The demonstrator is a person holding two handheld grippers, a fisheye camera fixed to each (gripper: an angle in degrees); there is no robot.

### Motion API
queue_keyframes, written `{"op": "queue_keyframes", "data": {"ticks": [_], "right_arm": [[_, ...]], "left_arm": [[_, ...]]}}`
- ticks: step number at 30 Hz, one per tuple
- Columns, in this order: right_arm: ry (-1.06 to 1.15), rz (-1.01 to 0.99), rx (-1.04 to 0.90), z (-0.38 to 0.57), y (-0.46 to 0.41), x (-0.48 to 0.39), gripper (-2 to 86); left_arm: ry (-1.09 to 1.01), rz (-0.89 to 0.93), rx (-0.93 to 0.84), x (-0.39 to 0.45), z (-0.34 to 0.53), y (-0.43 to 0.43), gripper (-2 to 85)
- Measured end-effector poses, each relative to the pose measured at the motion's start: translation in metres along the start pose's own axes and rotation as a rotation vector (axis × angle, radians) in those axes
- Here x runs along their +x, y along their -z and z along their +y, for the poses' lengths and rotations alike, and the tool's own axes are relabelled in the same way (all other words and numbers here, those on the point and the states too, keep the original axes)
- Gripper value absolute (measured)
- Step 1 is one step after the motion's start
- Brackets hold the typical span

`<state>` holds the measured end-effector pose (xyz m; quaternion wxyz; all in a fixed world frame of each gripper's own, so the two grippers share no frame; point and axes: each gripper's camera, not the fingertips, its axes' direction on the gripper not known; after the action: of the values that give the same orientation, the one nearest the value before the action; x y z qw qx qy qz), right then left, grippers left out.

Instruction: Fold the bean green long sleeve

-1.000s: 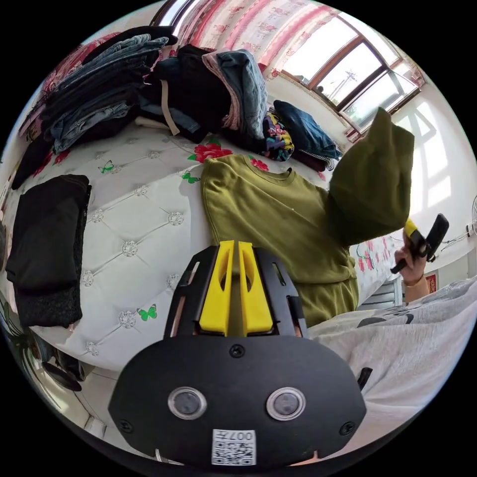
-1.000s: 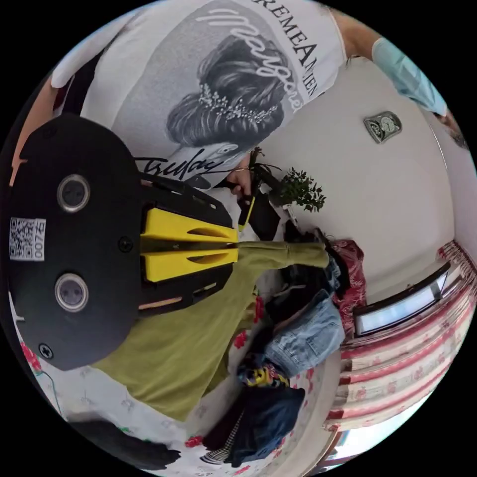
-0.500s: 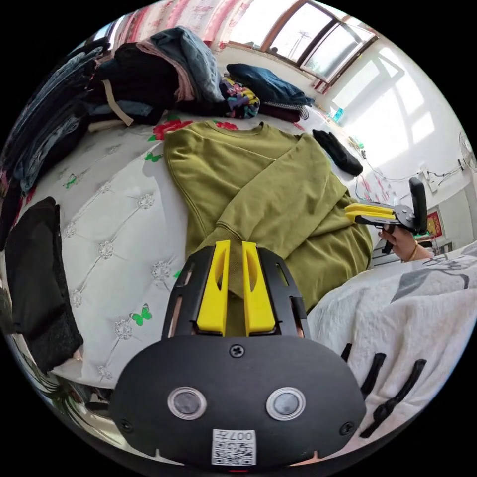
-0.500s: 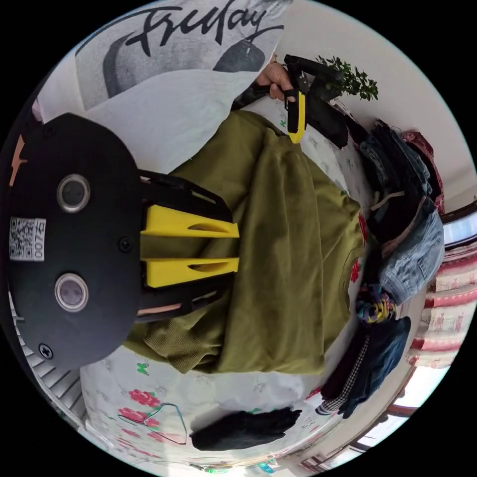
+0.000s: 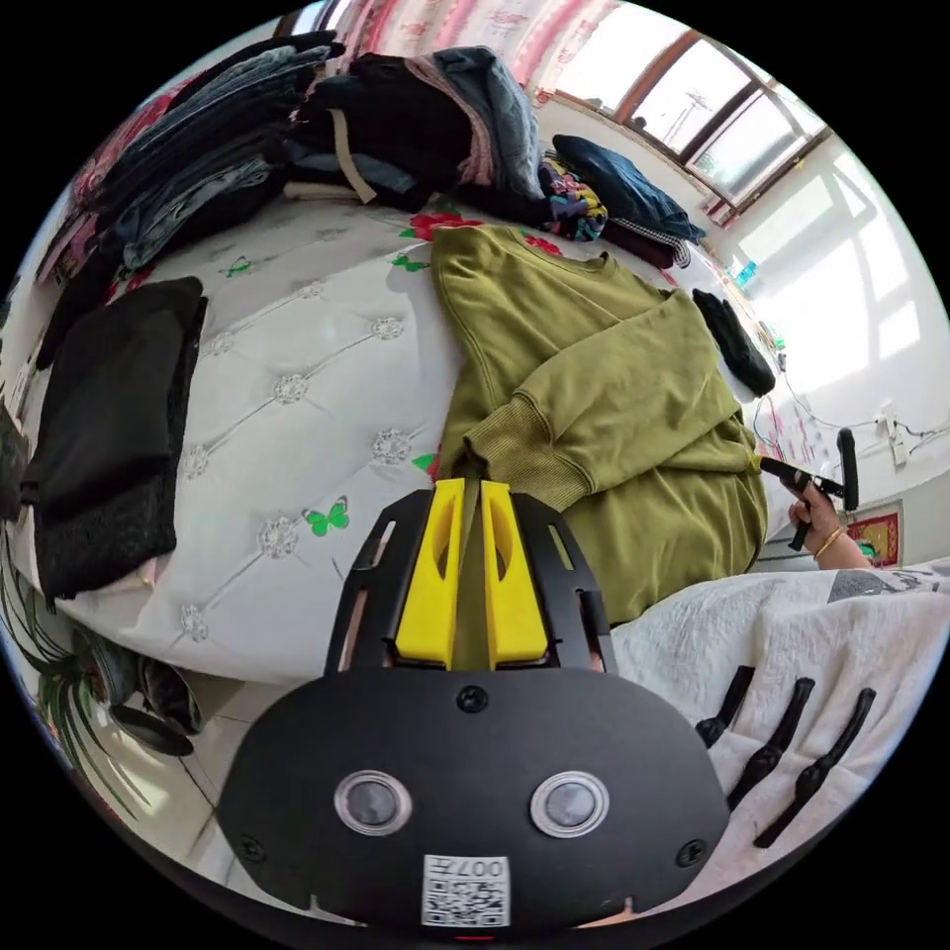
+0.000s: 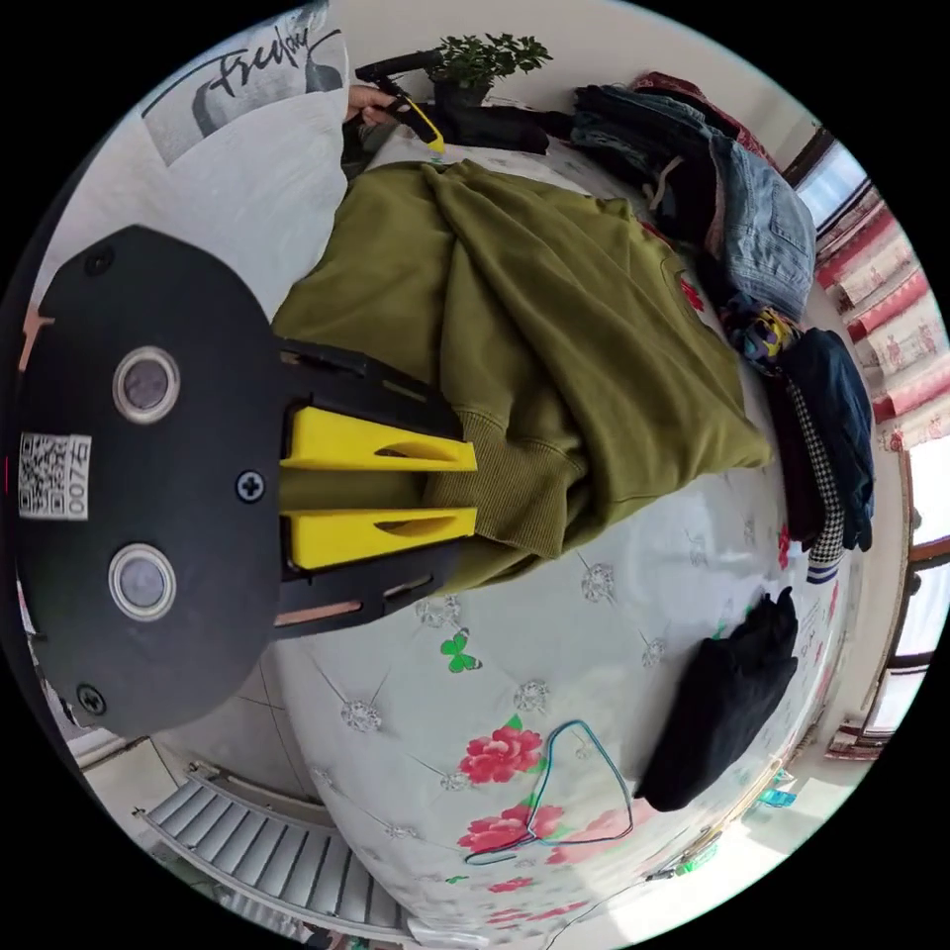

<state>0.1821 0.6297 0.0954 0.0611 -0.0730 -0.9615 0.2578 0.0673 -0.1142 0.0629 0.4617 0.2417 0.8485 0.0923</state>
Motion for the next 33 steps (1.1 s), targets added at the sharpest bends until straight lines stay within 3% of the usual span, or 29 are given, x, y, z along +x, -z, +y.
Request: {"op": "queue_keyframes", "data": {"ticks": [6, 12, 18, 21, 25, 28, 33], "right_arm": [[0.077, 0.075, -0.082, 0.021, 0.007, 0.019, 0.4], [-0.002, -0.024, 0.023, 0.055, 0.037, 0.072, 3.3], [0.013, -0.071, -0.176, 0.069, 0.002, 0.095, 6.5], [0.056, -0.048, -0.139, 0.074, 0.003, 0.097, 5.7], [0.142, -0.040, -0.241, 0.056, -0.001, 0.095, 2.2], [0.197, -0.096, -0.234, 0.033, 0.010, 0.098, 1.3], [0.155, -0.240, 0.038, -0.010, 0.066, 0.117, 1.7]], "left_arm": [[0.181, -0.021, -0.026, -0.024, 0.050, 0.011, 4.4], [0.233, 0.005, -0.093, -0.023, 0.089, 0.002, 7.8], [0.236, 0.041, -0.212, -0.012, 0.108, -0.031, 10.9], [0.241, 0.001, -0.269, -0.007, 0.104, -0.048, 9.6], [0.179, 0.070, -0.373, -0.007, 0.080, -0.048, 2.5], [0.051, 0.126, -0.289, 0.001, 0.051, -0.020, 1.4], [0.085, 0.186, -0.006, -0.011, 0.000, 0.021, 3.0]]}}
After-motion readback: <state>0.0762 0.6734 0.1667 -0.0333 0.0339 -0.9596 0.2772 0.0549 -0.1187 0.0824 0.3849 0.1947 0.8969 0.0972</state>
